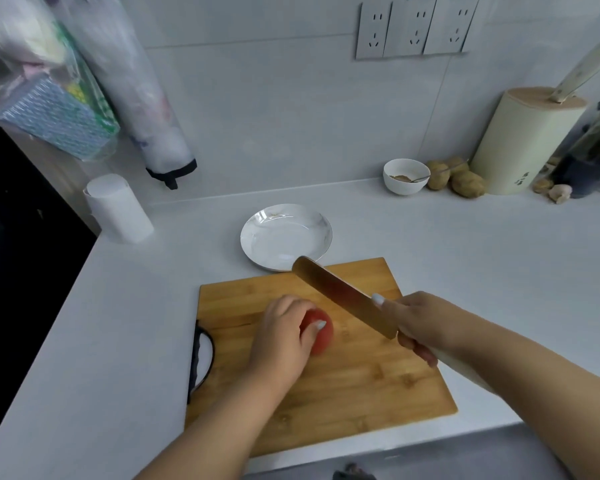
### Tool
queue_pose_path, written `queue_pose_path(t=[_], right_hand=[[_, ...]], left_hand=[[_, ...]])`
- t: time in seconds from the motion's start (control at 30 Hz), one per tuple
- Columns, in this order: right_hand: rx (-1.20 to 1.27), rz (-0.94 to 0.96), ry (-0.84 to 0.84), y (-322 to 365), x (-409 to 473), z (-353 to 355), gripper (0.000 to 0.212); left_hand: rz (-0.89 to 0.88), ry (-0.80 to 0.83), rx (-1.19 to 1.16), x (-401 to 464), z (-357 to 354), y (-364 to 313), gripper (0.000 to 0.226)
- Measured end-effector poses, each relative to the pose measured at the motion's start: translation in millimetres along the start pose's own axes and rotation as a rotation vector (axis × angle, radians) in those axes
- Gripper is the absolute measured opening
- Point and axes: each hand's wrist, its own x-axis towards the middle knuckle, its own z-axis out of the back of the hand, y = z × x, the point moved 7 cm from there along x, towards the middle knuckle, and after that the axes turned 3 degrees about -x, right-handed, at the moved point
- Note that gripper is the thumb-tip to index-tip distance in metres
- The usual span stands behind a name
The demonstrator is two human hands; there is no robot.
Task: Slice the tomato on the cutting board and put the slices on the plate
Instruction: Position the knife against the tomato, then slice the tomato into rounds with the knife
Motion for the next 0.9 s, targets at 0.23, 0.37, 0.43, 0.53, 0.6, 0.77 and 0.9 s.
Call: queue_pose_path(t=[0.23, 0.37, 0.43, 0.53, 0.6, 0.77, 0.9], right_hand=[[-0.149, 0.031, 0.103, 17.1, 2.3, -3.4, 0.060], [-0.191, 0.031, 0.117, 21.3, 2.2, -1.5, 0.060], [-0.224, 0.030, 0.126, 21.4, 2.5, 0.4, 0.061], [-0.287, 0.020, 0.148, 20.4, 5.8, 3.8, 0.068], [-0.301, 0.013, 0.156, 19.7, 9.7, 5.4, 0.068], [-0.311, 0.012, 0.156, 18.9, 21.3, 2.4, 0.070], [-0.322, 0.008, 0.163, 21.1, 29.5, -2.9, 0.083]], left_hand=[[-0.020, 0.074, 0.067, 7.7, -6.2, 1.9, 0.024], [-0.026, 0.086, 0.095, 8.8, -6.3, 0.6, 0.027], [-0.036, 0.086, 0.116, 8.9, -6.3, -1.1, 0.028], [-0.039, 0.093, 0.118, 9.0, -6.3, -2.4, 0.029], [-0.038, 0.098, 0.109, 9.5, -6.6, -2.0, 0.029], [-0.039, 0.120, 0.104, 11.3, -7.9, -0.8, 0.028], [-0.037, 0.111, 0.107, 10.4, -8.1, -0.5, 0.030]])
